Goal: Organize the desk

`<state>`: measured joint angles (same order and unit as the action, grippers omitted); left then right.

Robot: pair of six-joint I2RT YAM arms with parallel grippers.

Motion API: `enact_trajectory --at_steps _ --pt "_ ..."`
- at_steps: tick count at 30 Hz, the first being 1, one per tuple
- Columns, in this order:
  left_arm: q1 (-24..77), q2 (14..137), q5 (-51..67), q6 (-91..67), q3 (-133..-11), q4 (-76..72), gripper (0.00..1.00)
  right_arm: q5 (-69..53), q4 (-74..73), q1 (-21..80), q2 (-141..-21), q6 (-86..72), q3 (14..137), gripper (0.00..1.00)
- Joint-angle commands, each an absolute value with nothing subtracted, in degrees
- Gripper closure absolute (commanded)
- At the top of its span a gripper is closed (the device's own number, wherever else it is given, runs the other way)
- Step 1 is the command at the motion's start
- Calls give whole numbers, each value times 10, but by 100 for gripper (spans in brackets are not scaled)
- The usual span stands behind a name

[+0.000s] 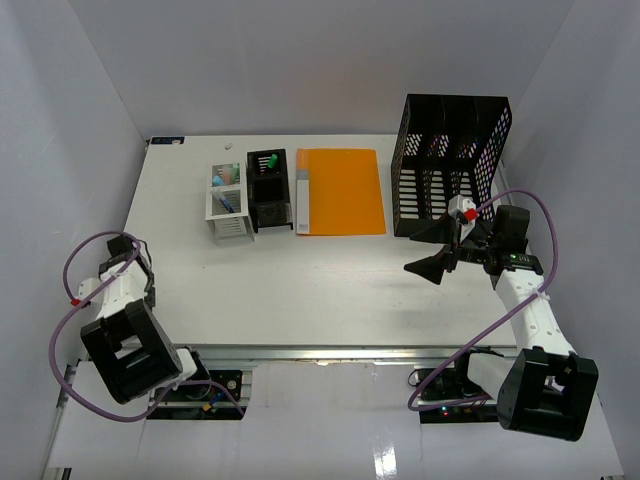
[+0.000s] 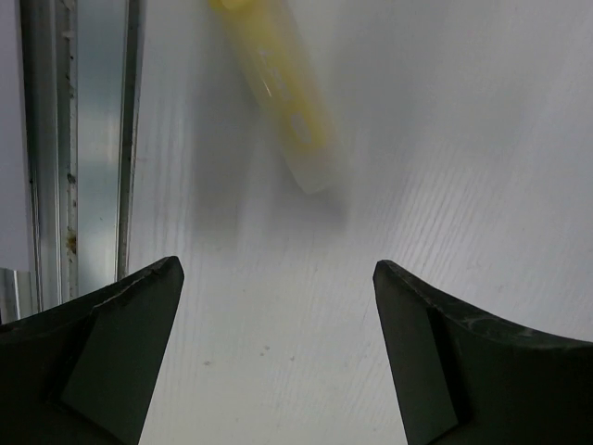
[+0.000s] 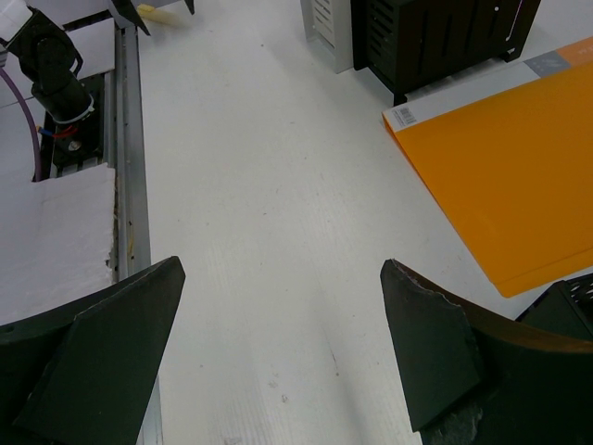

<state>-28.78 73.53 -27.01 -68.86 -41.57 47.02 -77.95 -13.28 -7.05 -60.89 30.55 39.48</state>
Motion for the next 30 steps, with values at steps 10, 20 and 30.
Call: enact_trajectory --at_steps 10,20,30 --pt "-375 828 -321 -664 -457 417 8 -776 -133 -70 -618 314 397 7" --pt "-407 893 -311 -674 -479 406 10 -780 -133 -71 -621 314 397 7" --pt "-433 922 -266 -653 -464 373 50 -784 -133 -71 -619 314 399 7"
